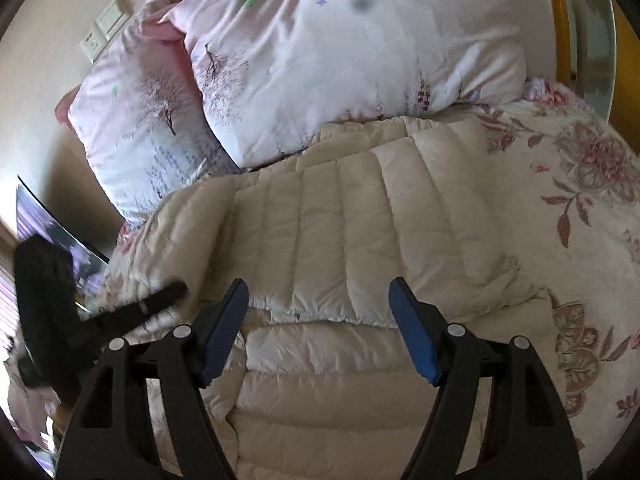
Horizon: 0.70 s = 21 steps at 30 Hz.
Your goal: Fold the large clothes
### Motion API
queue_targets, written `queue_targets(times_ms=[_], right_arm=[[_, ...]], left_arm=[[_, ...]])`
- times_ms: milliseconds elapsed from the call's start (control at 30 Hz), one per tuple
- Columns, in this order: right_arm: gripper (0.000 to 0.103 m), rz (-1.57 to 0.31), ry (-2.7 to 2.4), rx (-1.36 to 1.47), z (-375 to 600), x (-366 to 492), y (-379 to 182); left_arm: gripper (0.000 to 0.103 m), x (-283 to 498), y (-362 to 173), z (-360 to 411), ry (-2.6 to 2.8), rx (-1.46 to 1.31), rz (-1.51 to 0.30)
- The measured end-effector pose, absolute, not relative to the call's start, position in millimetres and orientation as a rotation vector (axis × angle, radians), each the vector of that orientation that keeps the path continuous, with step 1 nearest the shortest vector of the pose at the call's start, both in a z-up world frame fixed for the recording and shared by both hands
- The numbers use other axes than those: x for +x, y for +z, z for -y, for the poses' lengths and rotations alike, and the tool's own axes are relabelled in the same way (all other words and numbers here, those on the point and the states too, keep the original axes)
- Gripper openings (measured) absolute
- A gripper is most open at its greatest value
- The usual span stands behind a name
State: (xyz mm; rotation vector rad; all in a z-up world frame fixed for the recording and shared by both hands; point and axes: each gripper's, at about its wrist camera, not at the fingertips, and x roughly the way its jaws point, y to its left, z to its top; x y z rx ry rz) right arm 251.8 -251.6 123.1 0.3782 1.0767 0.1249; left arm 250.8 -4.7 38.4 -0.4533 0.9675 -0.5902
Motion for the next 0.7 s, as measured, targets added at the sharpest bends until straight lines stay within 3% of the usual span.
queue_targets(times_ms=[67,167,333,500,700], right_arm=[[0.073,-1.092,0.174,0.435,253.5,258.3,119.0],[0.073,-1.124,0.264,0.533,247.3,268.4,109.3],[0.072,-1.097,0.38,0.382,189.5,267.7,117.8],[0.072,-0.965,0.469,-0.037,97.6,242.6,136.5],[0.068,-0.88,0.431,-0.432,14.5,229.3,115.1]], left_arm=[[0.064,245.1,43.5,-2.6,-0.589,-0.435,-0.956],[0.084,228.2,62.1,-17.9,-0.57,-0.377,-0.882],[0.087,192.3,72.9,-67.0,-0.468,-0.272,-0.815],[0.087,179.1,64.6,-119.3,-0.277,-0.231,-0.836],[0.087,168.2,52.0,-146.7,-0.192,-0.242,-0.844]])
